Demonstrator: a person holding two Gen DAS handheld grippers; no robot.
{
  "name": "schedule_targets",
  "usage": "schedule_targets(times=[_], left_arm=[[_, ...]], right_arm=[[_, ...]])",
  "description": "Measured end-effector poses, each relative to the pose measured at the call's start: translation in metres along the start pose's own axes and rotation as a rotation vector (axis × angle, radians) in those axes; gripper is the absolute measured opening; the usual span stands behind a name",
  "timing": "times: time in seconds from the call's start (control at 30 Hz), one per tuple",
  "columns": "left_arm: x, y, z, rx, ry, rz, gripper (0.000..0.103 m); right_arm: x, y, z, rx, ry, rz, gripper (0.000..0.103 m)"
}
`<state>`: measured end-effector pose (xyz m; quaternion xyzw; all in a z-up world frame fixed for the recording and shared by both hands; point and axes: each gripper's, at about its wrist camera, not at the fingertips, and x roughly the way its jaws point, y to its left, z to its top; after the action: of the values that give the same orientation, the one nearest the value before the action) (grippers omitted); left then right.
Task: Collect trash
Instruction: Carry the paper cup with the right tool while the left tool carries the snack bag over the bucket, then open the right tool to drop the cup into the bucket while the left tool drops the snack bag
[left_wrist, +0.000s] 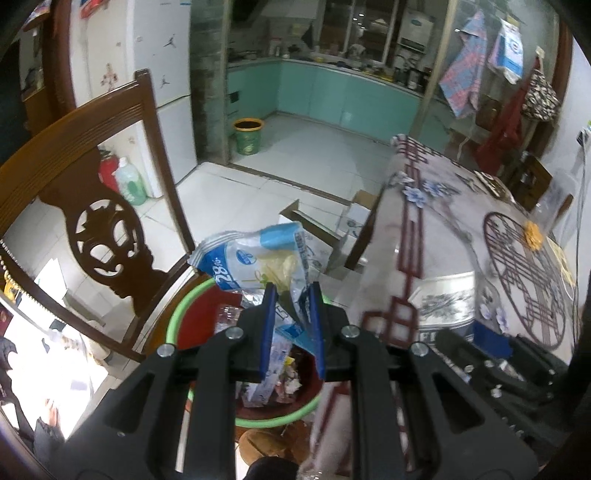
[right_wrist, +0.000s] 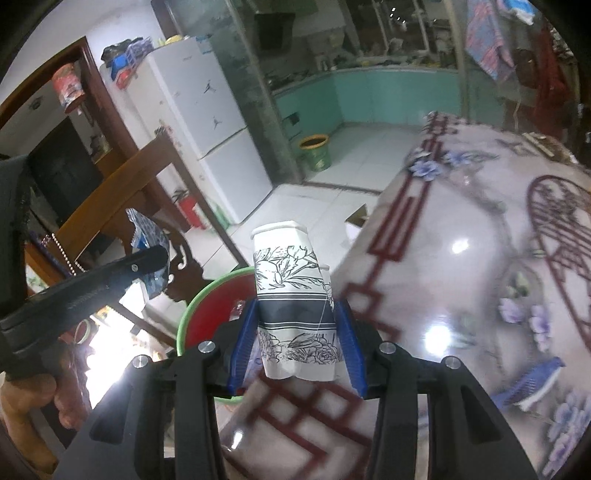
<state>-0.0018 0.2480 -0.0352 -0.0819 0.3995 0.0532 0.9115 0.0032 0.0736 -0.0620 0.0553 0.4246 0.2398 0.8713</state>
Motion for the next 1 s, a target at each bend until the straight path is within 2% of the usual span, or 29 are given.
schedule_targets(times=[0.17,0.37,0.73,0.8,0.93,1.0], left_arm=[[0.009,0.018,0.002,-0.019,0.012,0.079,0.017],[0.014,0.035,0.002,-0.065,0.028,0.102,0.018],[0.02,0.041,0.002,-0.079,0.046,0.143,0.02],[0.021,0.043,0.003,-0.09,0.046,0.148,0.02],[0.023,0.04,0.005,-0.082,0.046,0.162,0.025],[0.025,0.036,0.004,-0.071,0.053,0.174,0.03]], right_arm=[[0.03,0.015,0.003,-0.017,0.043,0.031,0.042],[0.059,0.036,0.005,-0.04,0.089,0.072,0.043],[0.081,0.055,0.004,-0.147,0.108,0.013,0.043],[0.078,0.05,0.004,-0.138,0.097,-0.001,0.052],[0.056,0.034,0.006,-0.118,0.047,-0.034,0.057],[0.043,0.026,0.007,-0.107,0.02,-0.046,0.068]])
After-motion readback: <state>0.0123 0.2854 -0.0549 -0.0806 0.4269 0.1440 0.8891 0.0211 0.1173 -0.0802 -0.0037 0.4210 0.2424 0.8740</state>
